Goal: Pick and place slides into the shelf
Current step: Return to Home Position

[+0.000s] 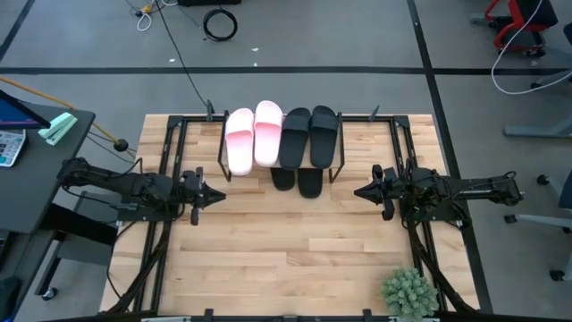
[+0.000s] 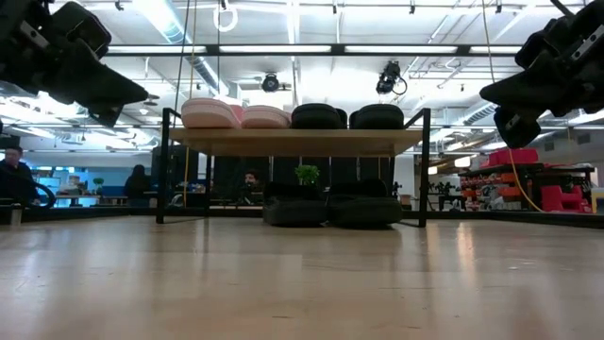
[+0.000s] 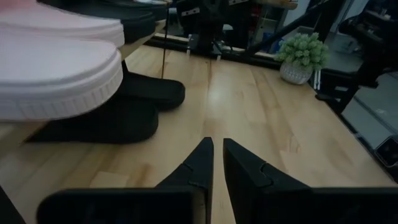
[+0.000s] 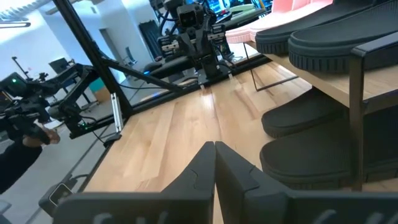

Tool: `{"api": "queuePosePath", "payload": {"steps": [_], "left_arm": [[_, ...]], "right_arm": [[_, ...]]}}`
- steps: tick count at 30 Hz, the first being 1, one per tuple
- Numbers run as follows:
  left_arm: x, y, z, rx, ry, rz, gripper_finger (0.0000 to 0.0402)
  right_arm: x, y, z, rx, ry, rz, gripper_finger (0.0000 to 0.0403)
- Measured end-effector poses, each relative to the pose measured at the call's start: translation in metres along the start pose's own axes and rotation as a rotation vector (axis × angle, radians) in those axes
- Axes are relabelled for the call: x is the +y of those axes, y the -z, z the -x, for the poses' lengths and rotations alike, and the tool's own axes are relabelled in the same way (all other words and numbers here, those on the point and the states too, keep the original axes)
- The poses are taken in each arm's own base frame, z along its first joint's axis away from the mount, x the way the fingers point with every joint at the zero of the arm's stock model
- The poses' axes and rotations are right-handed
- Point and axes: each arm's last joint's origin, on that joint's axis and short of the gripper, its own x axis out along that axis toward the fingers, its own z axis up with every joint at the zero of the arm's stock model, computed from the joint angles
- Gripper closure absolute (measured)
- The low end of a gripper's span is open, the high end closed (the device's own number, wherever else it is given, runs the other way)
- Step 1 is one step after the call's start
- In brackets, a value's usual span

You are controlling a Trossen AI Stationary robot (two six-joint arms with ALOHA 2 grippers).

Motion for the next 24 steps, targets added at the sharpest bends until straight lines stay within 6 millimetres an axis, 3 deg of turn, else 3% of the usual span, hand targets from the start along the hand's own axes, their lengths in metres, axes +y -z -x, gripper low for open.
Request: {"api": "queuePosePath", "payload": {"steps": [17, 24], "left_arm": [[0.000, -0.001, 0.000, -0.017, -0.011, -0.055, 0.0373], [0.002, 0.010, 0.001, 0.104, 0.008, -0.121, 0.0362]], "right_arm": [[0.000, 0.000, 0.000, 0.000, 0.000, 0.000, 0.0389], [0.000, 0.000, 0.000, 0.000, 0.001, 0.000, 0.0389]]}}
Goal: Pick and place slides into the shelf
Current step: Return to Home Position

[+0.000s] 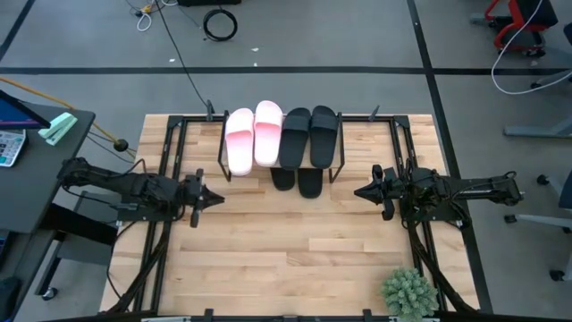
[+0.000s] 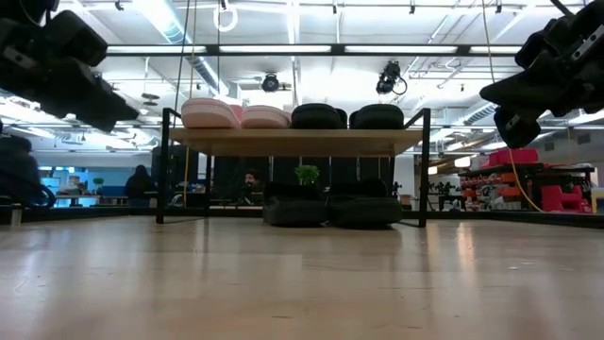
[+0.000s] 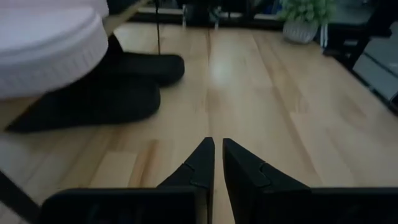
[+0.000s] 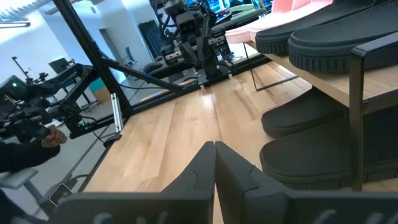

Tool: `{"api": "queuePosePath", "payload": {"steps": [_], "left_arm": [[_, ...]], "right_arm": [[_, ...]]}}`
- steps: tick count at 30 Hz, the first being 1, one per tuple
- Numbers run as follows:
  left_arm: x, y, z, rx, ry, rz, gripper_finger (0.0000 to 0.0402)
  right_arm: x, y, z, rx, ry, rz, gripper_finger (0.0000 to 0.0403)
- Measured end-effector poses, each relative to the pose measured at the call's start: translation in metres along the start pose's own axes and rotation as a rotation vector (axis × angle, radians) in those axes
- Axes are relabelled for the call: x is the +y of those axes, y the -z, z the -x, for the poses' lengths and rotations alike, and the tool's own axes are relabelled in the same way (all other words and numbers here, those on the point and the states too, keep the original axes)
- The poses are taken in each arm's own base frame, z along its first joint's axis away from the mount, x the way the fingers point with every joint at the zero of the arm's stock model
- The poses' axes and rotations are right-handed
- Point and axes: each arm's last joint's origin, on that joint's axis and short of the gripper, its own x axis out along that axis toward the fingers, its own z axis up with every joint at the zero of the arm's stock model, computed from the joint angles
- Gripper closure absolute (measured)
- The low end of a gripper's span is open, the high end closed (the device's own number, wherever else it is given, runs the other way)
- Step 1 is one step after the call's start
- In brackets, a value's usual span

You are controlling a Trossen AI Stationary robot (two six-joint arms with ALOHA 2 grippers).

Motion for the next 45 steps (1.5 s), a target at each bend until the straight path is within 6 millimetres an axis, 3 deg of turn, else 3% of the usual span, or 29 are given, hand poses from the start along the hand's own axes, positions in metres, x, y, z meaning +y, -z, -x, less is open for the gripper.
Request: {"api": "queuePosePath", "payload": {"steps": [16, 28, 38, 45], "left_arm": [[0.000, 0.002, 0.000, 0.019, -0.001, -0.001, 0.0375], [-0.006, -0.016, 0.002, -0.160, 0.149, -0.052, 0.0362], [-0.010, -0.015, 0.002, -0.154, 0.276, -0.114, 0.0373], [-0.009, 0.000, -0.003, -0.102, 0.280, -0.005, 0.0362]], "right_arm": [[0.000, 0.000, 0.000, 0.000, 0.000, 0.000, 0.0389], [0.000, 0.000, 0.000, 0.000, 0.000, 0.000, 0.0389], [0.000, 0.000, 0.000, 0.000, 0.000, 0.000, 0.0389], [0.000, 0.000, 0.000, 0.000, 0.000, 0.000, 0.0389]]}}
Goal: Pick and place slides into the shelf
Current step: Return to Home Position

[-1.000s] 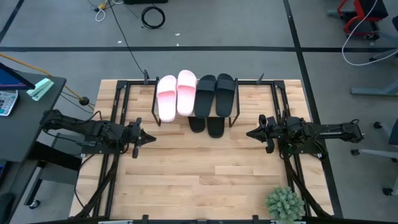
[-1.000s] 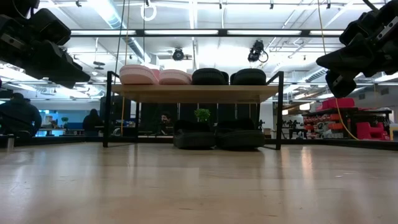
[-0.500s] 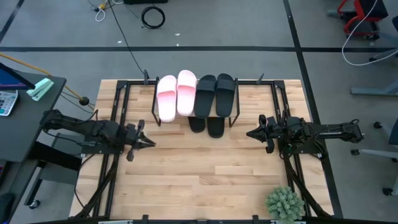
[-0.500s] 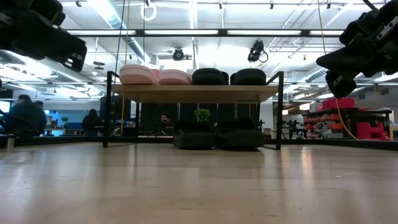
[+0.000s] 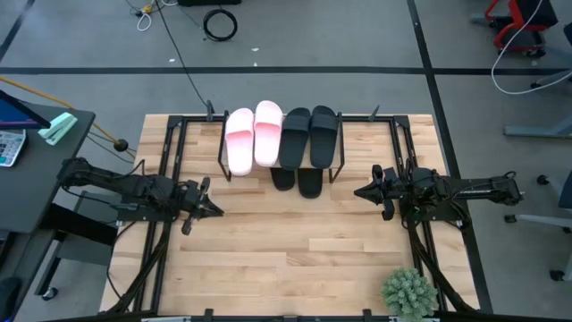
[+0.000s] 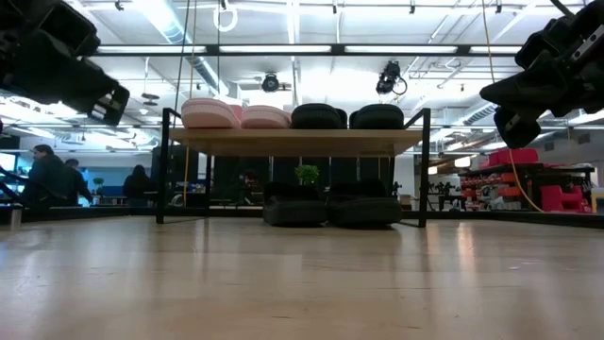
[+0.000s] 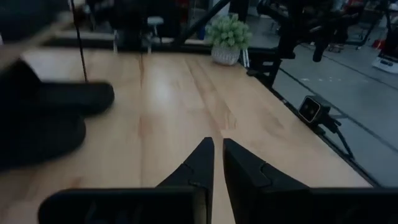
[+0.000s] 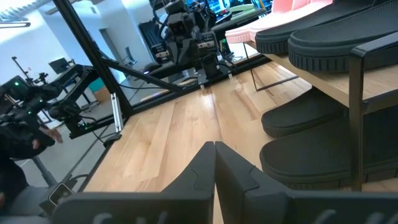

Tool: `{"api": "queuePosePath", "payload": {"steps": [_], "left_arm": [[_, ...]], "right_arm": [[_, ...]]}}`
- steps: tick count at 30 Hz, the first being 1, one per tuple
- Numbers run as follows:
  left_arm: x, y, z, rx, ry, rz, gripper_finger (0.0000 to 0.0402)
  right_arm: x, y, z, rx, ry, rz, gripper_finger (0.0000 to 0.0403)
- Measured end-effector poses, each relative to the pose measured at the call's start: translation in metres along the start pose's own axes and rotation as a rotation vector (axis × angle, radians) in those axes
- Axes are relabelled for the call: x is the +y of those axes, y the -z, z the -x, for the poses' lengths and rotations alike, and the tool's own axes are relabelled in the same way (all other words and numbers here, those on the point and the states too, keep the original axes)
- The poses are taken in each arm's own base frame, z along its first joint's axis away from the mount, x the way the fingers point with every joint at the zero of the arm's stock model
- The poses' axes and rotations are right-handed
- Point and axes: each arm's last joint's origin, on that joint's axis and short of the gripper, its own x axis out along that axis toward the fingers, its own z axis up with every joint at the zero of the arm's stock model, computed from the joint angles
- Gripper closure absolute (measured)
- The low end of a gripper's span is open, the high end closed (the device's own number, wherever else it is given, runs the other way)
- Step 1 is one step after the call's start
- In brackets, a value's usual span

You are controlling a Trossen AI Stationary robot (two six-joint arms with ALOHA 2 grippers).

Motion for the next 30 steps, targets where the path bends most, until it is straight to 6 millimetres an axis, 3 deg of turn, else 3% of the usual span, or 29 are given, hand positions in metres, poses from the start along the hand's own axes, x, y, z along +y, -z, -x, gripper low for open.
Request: {"api": "queuePosePath", "payload": {"steps": [4, 15, 30], "left_arm": [[0.000, 0.001, 0.000, 0.005, -0.001, 0.080, 0.0363], [0.000, 0.000, 0.001, -0.008, 0.001, 0.094, 0.0375], [-0.001, -0.023, 0.023, -0.312, 0.026, 0.092, 0.0366]], "right_arm": [[0.000, 0.000, 0.000, 0.000, 0.000, 0.000, 0.0389], [0.000, 0.000, 0.000, 0.000, 0.000, 0.000, 0.0389], [0.000, 0.000, 0.000, 0.000, -0.001, 0.000, 0.0389]]}}
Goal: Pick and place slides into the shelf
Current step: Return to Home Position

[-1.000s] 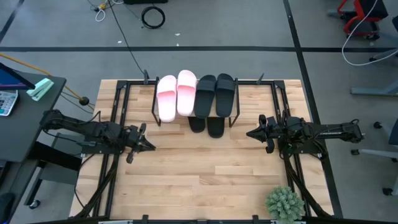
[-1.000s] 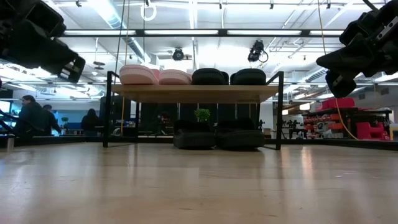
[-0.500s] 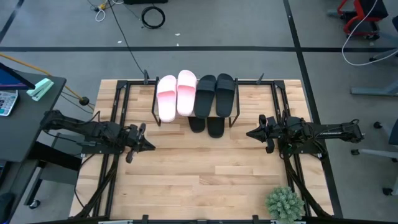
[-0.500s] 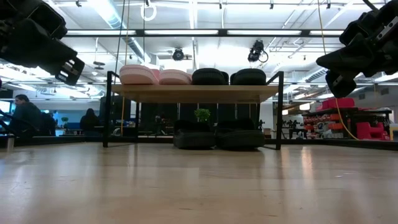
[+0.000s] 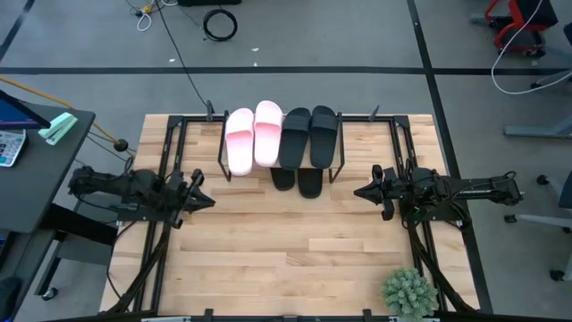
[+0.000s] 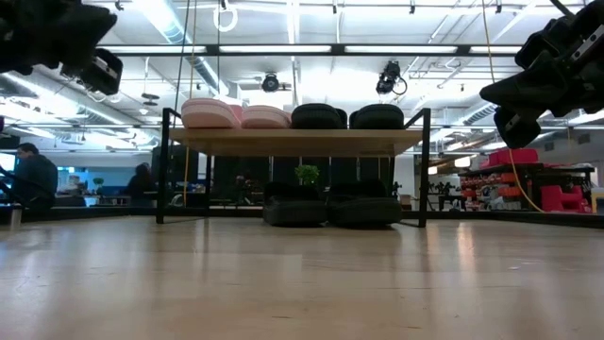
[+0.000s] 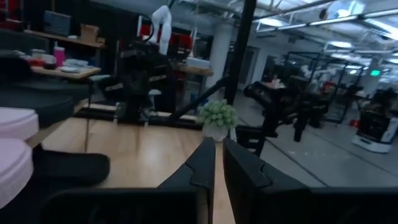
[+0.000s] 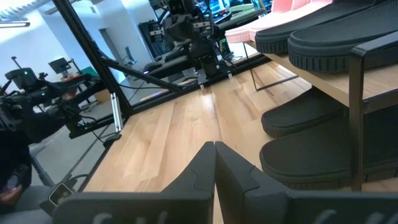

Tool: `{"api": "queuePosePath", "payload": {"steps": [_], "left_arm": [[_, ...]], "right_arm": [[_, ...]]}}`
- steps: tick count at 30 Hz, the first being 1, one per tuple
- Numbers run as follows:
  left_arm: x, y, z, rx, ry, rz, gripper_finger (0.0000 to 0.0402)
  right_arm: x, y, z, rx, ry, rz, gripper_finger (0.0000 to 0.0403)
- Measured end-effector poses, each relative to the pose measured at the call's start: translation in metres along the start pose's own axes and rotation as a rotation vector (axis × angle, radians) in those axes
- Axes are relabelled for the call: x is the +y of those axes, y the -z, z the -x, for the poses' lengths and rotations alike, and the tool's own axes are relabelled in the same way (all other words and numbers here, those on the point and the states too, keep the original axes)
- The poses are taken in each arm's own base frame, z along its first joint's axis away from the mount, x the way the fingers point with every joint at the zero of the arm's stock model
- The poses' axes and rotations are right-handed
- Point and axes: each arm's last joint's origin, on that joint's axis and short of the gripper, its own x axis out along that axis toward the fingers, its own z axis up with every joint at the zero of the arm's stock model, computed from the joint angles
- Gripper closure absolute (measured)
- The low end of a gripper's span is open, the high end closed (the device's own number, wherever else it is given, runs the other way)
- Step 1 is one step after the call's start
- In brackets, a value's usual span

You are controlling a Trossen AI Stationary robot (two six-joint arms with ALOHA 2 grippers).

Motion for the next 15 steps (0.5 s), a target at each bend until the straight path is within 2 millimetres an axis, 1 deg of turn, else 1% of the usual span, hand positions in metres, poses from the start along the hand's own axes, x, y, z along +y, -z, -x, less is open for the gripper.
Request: {"api": "queuePosePath", "payload": {"steps": [7, 15], "left_arm": [[0.0048, -0.0001, 0.0002, -0.005, -0.051, -0.007, 0.0374], [0.0058, -0.0004, 0.0003, -0.008, -0.061, -0.009, 0.0362]], "right_arm": [[0.0000, 0.0000, 0.0000, -0.001, 0.000, 0.000, 0.0389], [0.0000, -0.0001, 0.0000, -0.001, 0.000, 0.000, 0.0389]]}}
